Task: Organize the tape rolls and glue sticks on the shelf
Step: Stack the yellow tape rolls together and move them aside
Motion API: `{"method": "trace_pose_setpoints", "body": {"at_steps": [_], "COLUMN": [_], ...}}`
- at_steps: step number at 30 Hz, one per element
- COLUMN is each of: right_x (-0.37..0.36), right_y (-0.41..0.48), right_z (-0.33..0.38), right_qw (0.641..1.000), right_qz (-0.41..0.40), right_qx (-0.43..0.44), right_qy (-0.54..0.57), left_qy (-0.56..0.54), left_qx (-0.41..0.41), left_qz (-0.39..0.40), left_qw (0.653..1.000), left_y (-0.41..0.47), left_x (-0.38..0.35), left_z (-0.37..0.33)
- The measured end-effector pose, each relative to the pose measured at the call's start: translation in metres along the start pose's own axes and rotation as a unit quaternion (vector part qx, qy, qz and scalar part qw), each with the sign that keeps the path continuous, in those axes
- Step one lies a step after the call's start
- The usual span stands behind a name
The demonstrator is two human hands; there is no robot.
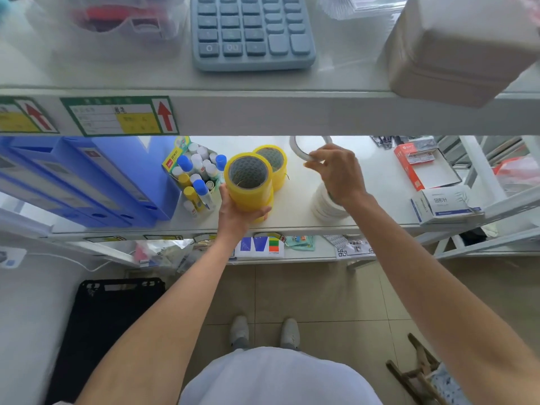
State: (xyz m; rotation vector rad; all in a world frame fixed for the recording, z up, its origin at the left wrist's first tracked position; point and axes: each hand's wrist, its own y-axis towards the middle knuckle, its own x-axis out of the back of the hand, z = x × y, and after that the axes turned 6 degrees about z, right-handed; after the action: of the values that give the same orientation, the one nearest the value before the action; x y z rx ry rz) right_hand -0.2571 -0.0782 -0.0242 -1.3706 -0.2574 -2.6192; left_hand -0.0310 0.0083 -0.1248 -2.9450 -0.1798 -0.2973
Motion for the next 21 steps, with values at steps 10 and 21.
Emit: {"method": "trace_pose_setpoints", "body": {"at_steps": [10, 21], "right_x": [0.009, 0.013], "right_y": [-0.07, -0.058], "right_z": [-0.034, -0.032], "right_qw": [0.988, 0.98], "right_qz": [0.065, 0.097], "right_qx": [-0.123, -0.115], "right_qy": [-0.071, -0.132], "left_qy": [-0.054, -0.052], "left_qx": [-0.015, -0.015], "left_qz": [0.001, 0.009], "left_qw": [0.998, 0.999], "left_y": [0.002, 0.004], "left_x": [-0.01, -0.002], "left_z": [-0.008, 0.001]}}
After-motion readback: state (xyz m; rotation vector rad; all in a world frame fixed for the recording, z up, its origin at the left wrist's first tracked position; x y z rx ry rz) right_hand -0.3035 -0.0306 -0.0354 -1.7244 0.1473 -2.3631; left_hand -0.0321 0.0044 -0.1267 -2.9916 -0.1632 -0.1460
